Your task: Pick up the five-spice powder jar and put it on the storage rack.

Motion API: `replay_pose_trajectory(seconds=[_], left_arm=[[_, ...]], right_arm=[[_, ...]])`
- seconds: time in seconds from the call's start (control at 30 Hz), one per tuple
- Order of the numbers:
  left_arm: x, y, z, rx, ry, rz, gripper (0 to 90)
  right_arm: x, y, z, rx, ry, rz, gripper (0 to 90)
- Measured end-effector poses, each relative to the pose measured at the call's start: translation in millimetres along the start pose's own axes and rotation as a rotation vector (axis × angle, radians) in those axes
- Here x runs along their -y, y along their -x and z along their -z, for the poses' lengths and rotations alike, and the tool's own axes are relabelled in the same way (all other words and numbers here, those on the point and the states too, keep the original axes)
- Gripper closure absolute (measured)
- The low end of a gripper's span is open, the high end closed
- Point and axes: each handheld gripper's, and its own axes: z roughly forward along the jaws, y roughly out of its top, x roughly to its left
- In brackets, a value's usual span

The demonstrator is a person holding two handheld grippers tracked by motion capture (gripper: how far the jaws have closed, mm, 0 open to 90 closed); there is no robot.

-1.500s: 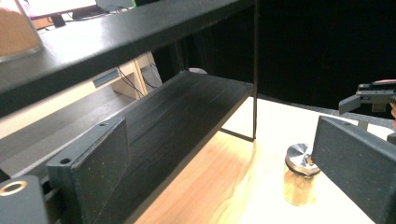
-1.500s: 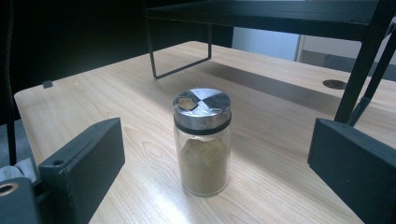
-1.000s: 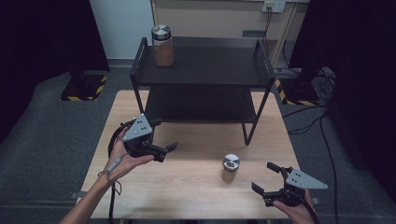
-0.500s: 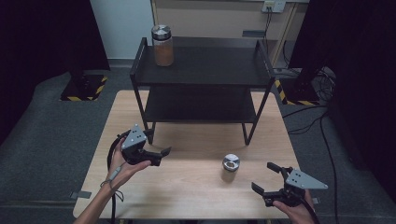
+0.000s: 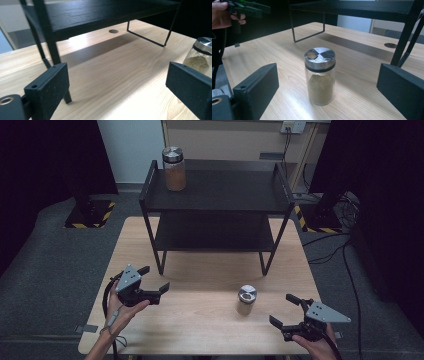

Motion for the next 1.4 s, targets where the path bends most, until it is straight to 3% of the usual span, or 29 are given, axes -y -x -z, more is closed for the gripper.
replay_pose_trajectory(seconds=[0.27,0.43,0.63,0.97,1.17,1.27,1.4], left_arm=[[18.4,4.7,24.7,-0.016,0.01,0.019,3.7],[27.7,2.7,35.1,0.011,-0.01,0.03,3.2],[35.8,0.8,49.2,0.031,0.04,0.041,2.9],[39.0,-4.4,50.7,0.051,0.09,0.017,2.4],[40.8,-7.0,52.5,0.036,0.105,0.041,2.3],[39.9,-11.4,53.3,0.028,0.088,0.066,2.1],[41.0,-11.2,54.6,-0.01,0.089,0.079,1.0]], right_arm=[[0.0,-0.5,0.0,0.001,0.001,0.002,4.4],[0.2,-0.7,0.5,0.004,0.002,0.002,4.4],[0.8,0.4,-0.1,0.002,0.003,0.001,4.3],[1.7,1.2,-0.4,0.0,0.01,0.0,4.3],[3.5,1.5,0.9,0.008,0.021,-0.008,4.1],[3.9,2.0,1.4,0.01,0.021,-0.01,4.1],[4.8,2.6,2.2,0.012,0.026,-0.01,4.1]])
